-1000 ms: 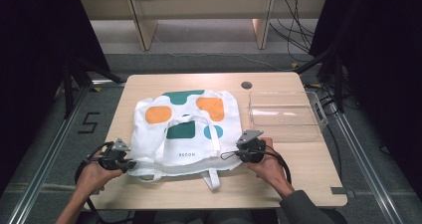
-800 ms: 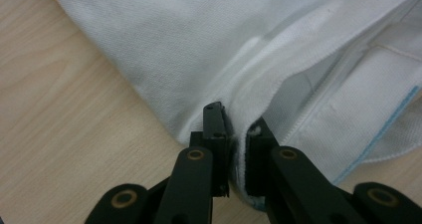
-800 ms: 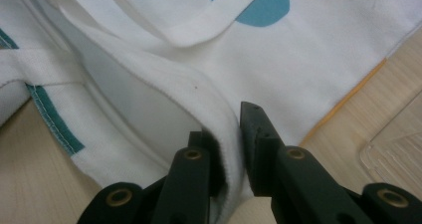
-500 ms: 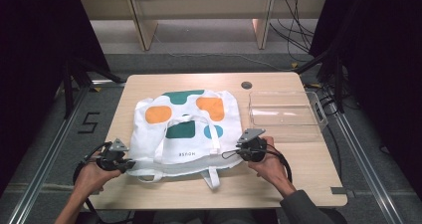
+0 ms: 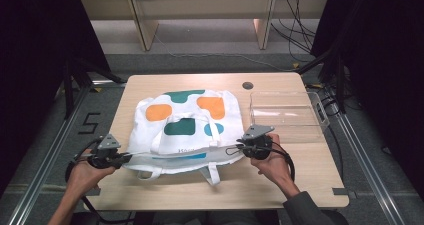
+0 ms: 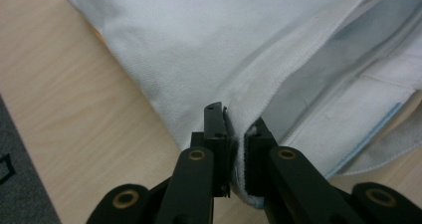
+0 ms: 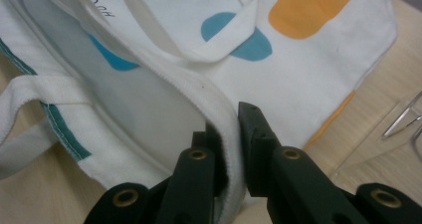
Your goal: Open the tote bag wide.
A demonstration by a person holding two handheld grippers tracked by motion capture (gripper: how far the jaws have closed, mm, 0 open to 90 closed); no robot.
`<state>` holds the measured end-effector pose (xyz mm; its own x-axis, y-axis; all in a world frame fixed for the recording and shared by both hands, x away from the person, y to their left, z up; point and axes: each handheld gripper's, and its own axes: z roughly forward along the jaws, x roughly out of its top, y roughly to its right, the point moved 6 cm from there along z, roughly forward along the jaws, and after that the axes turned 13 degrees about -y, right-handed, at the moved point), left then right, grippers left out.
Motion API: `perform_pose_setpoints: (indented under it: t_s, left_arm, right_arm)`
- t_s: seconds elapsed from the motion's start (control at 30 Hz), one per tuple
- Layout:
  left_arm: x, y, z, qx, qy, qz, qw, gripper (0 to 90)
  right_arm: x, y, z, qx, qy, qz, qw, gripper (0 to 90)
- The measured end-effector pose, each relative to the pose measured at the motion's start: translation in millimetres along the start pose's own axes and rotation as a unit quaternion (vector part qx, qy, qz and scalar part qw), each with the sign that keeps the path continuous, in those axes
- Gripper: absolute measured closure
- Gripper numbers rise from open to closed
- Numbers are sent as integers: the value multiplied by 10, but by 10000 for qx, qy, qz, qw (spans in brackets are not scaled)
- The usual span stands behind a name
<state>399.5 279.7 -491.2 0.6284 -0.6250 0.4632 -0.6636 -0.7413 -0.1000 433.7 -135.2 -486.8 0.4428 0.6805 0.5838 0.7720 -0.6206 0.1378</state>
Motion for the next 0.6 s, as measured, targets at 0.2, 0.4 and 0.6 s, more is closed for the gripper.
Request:
perform_pose_setpoints:
  t_s: [0.2, 0.4, 0.6]
  left_arm:
    - [101, -6, -178, 62, 54, 5, 10000, 843]
    - [240, -11, -384, 53, 175, 102, 9998, 845]
    - [314, -25, -551, -160, 315, 120, 9993, 844]
  right_arm:
    - [113, 18, -171, 33, 238, 132, 9996, 851]
    - [234, 92, -347, -65, 451, 161, 9988, 855]
    - [420, 215, -541, -20, 610, 205, 9979, 856]
